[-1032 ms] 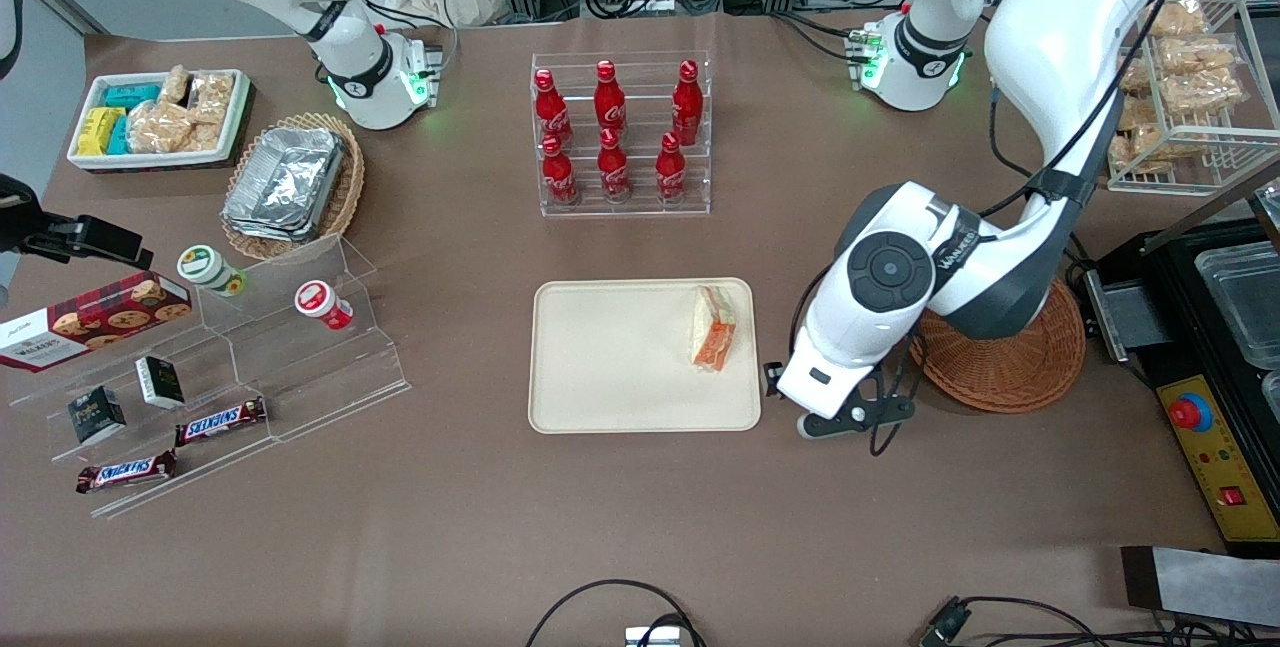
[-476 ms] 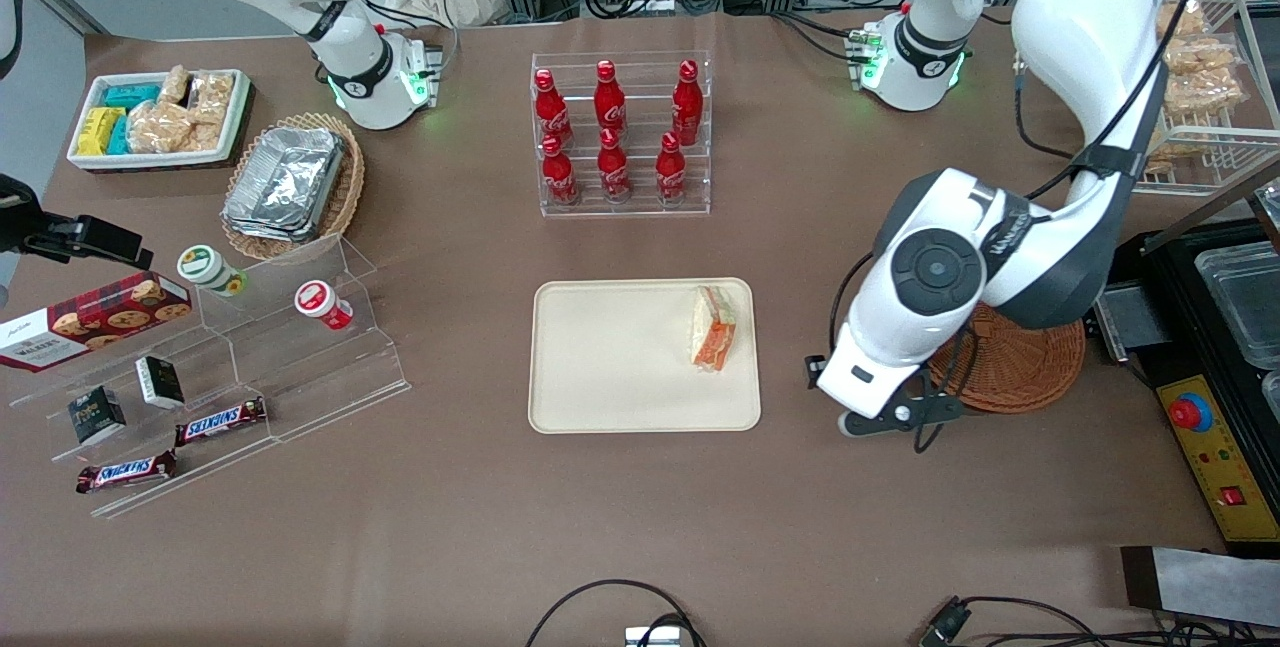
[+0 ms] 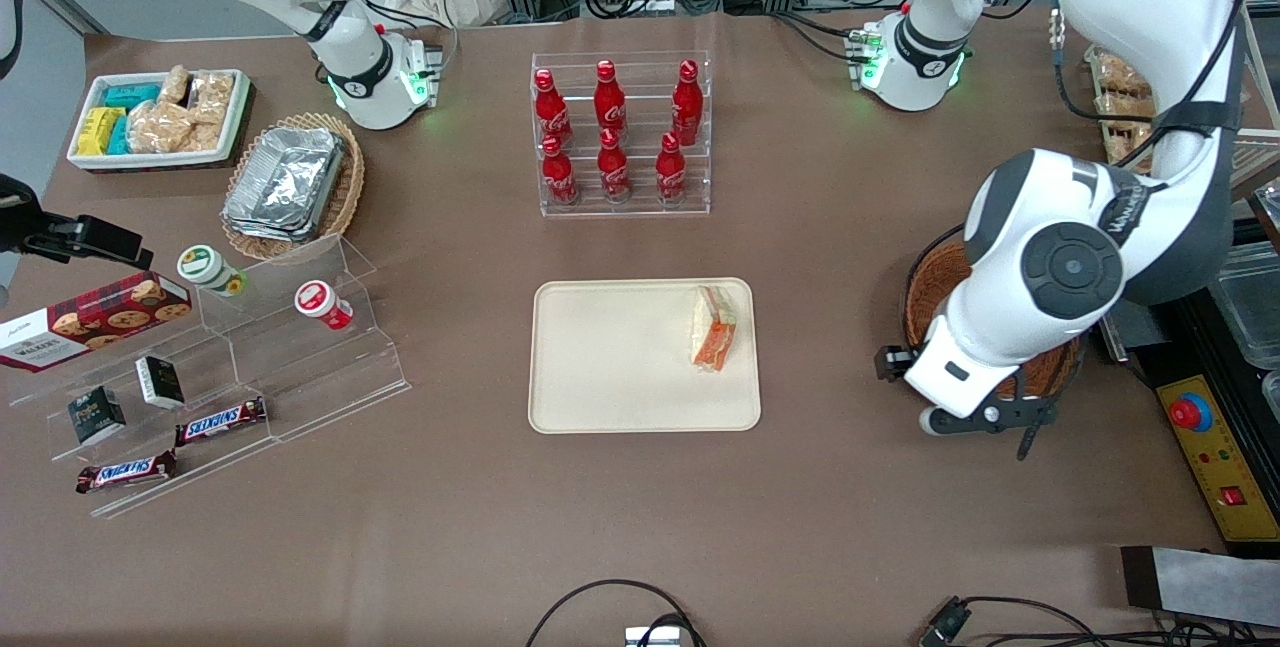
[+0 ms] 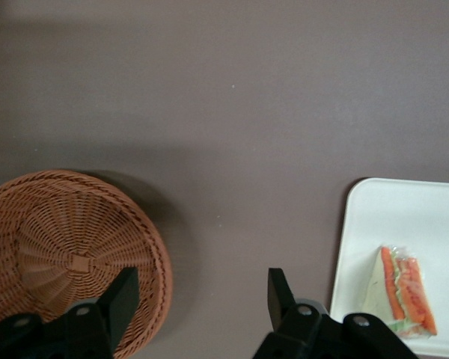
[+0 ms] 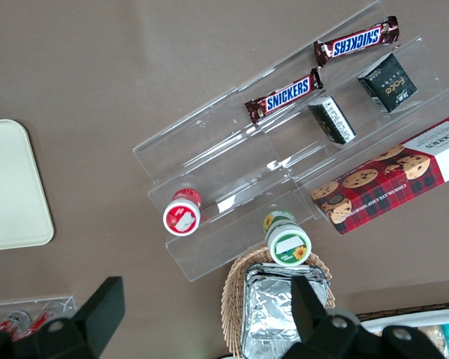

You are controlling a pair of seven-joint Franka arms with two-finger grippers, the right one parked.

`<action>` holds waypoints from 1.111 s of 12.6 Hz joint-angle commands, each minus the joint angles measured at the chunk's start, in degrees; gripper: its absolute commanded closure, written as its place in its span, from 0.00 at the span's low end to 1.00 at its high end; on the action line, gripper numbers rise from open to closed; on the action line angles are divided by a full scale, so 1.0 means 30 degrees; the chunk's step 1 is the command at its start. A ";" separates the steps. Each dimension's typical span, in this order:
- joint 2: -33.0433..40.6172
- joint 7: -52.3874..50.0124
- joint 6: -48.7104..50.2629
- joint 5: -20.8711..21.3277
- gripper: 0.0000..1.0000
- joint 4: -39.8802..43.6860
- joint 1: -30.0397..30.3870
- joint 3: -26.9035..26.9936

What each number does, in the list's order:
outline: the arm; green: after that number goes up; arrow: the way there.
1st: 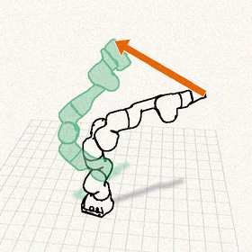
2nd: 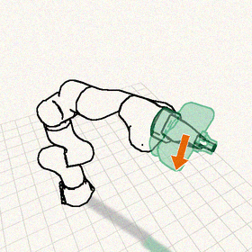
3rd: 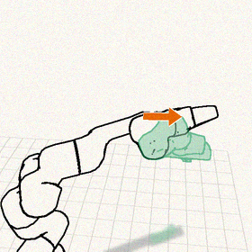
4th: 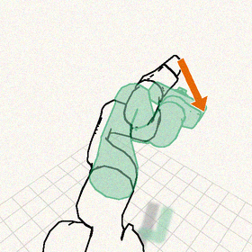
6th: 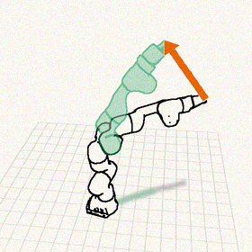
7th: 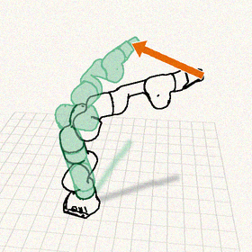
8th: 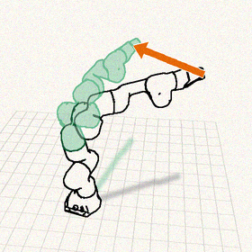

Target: Place sandwich from basket to tray

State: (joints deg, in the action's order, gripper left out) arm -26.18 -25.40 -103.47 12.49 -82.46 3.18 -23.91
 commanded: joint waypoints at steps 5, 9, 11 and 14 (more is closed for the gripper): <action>0.3041 0.5002 0.1525 -0.2578 0.22 -0.1341 -0.1059 0.4010; 0.4506 0.7961 0.3574 -0.2931 0.23 -0.1254 -0.1293 0.5827; 0.5297 0.9019 0.4601 -0.3107 0.23 -0.1224 -0.1730 0.6792; 0.6527 0.9725 0.6037 -0.3137 0.23 -0.1165 -0.2670 0.8144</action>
State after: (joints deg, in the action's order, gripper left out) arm -10.13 2.13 -87.38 3.99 -84.36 -2.95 -1.67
